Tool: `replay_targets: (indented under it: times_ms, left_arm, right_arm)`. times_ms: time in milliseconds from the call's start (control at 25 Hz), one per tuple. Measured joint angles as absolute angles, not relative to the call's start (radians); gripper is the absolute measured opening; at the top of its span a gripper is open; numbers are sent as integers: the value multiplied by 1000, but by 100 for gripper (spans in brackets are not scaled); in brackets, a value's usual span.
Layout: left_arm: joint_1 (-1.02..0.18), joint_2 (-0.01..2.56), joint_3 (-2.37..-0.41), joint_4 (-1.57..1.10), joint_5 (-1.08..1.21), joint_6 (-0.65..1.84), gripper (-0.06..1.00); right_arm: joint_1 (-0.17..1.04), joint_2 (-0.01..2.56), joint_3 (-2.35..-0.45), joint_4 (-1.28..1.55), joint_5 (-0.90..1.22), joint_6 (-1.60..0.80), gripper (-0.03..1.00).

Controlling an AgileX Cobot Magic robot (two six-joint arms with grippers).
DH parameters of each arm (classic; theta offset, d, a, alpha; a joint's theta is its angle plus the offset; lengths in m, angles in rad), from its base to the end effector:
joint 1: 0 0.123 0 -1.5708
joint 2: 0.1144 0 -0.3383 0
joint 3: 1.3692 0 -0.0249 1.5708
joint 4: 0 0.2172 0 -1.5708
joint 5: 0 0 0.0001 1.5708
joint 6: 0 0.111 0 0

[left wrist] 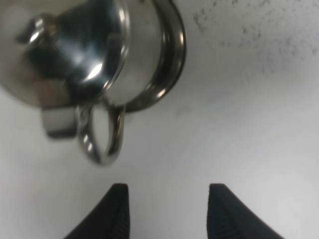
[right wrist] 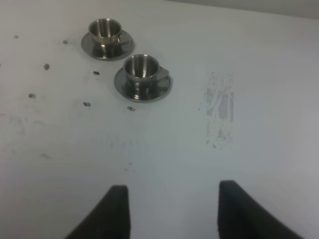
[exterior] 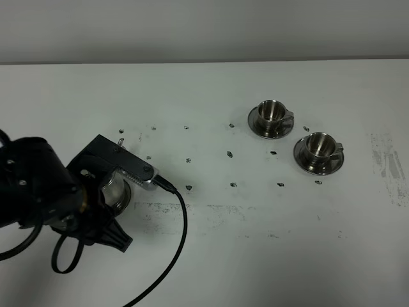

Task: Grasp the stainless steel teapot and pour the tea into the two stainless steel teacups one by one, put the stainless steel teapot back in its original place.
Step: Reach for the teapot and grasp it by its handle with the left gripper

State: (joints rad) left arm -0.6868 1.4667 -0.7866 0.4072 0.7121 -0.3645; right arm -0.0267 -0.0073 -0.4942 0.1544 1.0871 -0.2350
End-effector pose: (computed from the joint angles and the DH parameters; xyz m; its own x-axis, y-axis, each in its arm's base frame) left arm 0.1960 -0.1235 0.2584 -0.7631 0.5646 -0.3145 0.5152 0.8252 0.2315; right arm -0.0723 0.0171 0.2483 -0.4521 -0.1485 -0.8795 -0.1689 0.9825 -0.0791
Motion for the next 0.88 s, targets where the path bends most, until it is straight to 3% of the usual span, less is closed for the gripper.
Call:
replay_targets:
  times_ms: [480, 880]
  left_arm:
    - [-378, 1371, -874, 148, 841, -64, 36]
    - [-275, 1453, -885, 12, 786, 207, 35]
  right_arm:
    - [-27, -7, -494, 154, 1087, -235, 42]
    - [-27, -7, -494, 154, 1087, -235, 42]
